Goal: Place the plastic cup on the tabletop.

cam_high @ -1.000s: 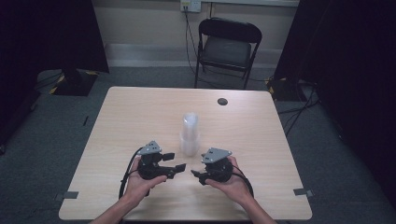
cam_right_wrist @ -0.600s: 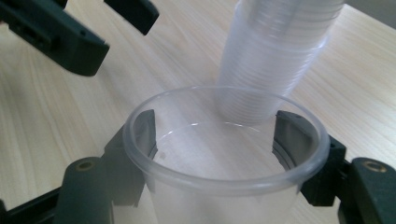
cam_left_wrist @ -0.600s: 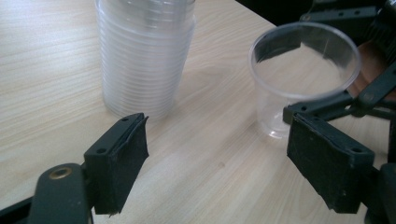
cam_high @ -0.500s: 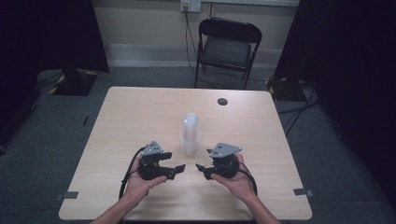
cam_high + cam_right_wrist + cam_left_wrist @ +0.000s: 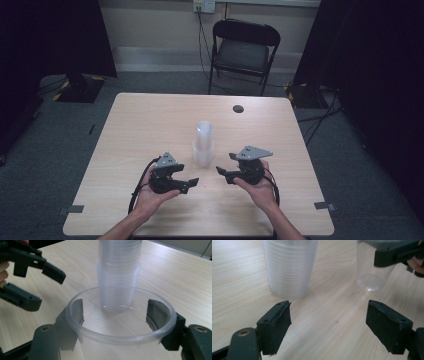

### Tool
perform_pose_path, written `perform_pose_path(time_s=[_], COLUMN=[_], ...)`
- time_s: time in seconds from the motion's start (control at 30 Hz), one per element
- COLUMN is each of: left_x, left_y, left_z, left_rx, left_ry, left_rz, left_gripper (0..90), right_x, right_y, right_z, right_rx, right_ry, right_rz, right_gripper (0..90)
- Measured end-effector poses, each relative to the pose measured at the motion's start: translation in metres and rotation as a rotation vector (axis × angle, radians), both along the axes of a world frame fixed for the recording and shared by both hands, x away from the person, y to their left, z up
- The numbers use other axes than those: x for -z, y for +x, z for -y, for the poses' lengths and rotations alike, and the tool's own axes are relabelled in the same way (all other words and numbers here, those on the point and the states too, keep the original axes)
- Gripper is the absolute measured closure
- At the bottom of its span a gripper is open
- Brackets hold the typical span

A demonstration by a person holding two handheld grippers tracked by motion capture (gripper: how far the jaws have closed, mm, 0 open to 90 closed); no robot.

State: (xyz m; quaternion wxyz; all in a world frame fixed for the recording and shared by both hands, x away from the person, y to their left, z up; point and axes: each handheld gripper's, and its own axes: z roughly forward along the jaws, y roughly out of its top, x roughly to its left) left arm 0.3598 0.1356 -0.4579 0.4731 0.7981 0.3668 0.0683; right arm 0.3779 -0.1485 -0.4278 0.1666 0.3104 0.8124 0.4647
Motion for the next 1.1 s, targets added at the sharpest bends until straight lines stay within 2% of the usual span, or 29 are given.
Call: perform_pose_path(time_s=[0.07, 0.17, 0.23, 0.3, 0.37, 0.43, 0.53, 0.67, 0.87, 1.1], left_x=[0.004, 0.007, 0.006, 0.005, 0.005, 0.006, 0.006, 0.006, 0.005, 0.006], left_y=[0.001, 0.001, 0.0, -0.001, -0.002, -0.002, -0.003, -0.004, -0.006, -0.007], left_z=[-0.001, -0.003, -0.003, -0.002, -0.001, 0.0, 0.0, 0.001, -0.001, 0.0], left_rx=[-0.002, 0.02, 0.016, 0.033, 0.038, 0.025, 0.035, 0.027, 0.049, 0.042], left_ry=[-0.01, 0.021, 0.014, 0.013, 0.034, 0.04, 0.045, 0.075, 0.083, 0.095], left_rz=[-0.024, -0.014, -0.001, 0.014, 0.023, 0.025, 0.033, 0.046, 0.054, 0.064], left_gripper=[20.1, 19.6, 18.2, 17.3, 16.2, 16.2, 16.3, 16.2, 16.2, 17.2], right_x=[-0.001, -0.005, -0.008, -0.009, -0.01, -0.008, -0.004, 0.0, -0.002, -0.004], right_y=[0.002, 0.003, 0.005, 0.008, 0.012, 0.018, 0.027, 0.041, 0.059, 0.078], right_z=[0.002, 0.005, 0.007, 0.009, 0.011, 0.014, 0.017, 0.018, 0.021, 0.018], right_rx=[0.018, 0.04, 0.058, 0.078, 0.093, 0.112, 0.138, 0.166, 0.207, 0.237], right_ry=[-0.002, 0.006, 0.008, 0.012, 0.012, 0.017, 0.017, 0.017, 0.037, 0.047], right_rz=[0.004, 0.019, 0.035, 0.043, 0.051, 0.047, 0.043, 0.034, 0.032, 0.026], right_gripper=[30.0, 30.0, 30.0, 30.0, 30.0, 30.0, 30.1, 30.1, 29.9, 29.3])
